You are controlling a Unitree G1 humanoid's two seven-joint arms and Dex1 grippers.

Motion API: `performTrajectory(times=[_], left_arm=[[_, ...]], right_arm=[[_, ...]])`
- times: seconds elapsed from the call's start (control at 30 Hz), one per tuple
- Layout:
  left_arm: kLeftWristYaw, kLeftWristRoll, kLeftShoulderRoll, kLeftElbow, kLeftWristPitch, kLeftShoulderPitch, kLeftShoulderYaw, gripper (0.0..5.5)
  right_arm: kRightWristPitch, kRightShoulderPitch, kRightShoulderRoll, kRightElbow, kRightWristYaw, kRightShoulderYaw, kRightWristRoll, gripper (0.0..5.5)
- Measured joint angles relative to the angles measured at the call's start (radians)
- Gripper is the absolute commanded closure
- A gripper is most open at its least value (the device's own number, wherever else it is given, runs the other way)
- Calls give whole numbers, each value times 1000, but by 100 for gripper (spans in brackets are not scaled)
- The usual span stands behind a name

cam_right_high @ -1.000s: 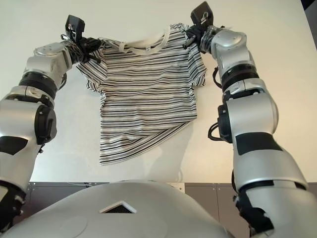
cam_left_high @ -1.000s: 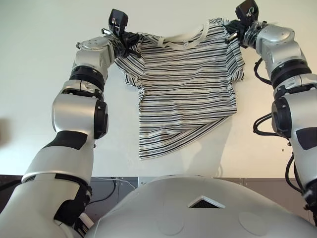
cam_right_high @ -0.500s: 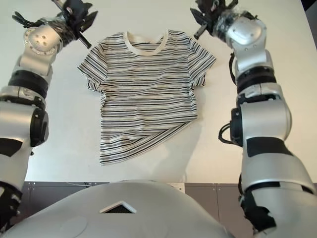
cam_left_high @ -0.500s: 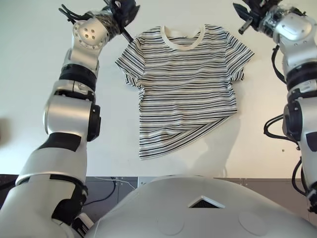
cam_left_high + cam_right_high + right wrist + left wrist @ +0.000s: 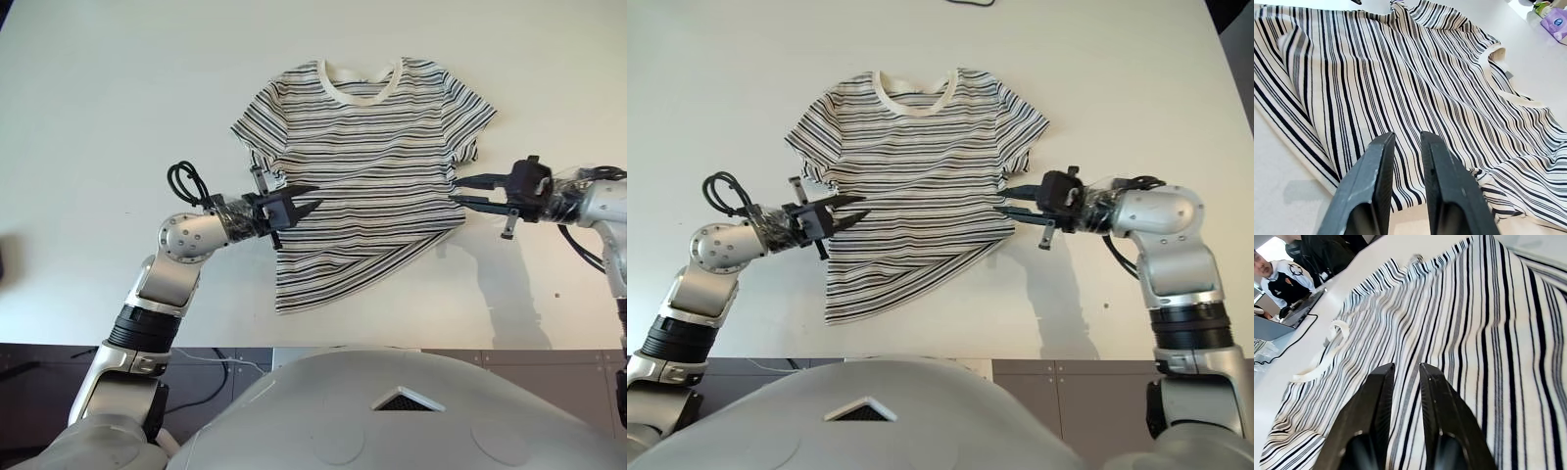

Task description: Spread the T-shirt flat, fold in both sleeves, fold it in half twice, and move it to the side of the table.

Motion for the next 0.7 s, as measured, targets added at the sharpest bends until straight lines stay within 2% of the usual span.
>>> performTrajectory(times=[0.13, 0.3, 0.43, 0.5, 0.7], left_arm=[[61, 102, -8, 243, -66, -169, -35, 459], [129, 156, -16, 492, -151, -330, -64, 459], [160, 168, -37, 596, -190, -392, -74, 459], [157, 151, -41, 590, -201, -389, -72, 459], [131, 95, -19, 348, -195, -216, -44, 459]], right_arm=[[-115, -173, 118, 293, -92, 115, -178, 455], [-271, -378, 199, 638, -241, 152, -288, 455], [-353, -472, 255, 813, -362, 151, -337, 455], [-390, -467, 251, 793, -345, 132, -319, 455], [-365, -237, 124, 395, -229, 51, -195, 455]])
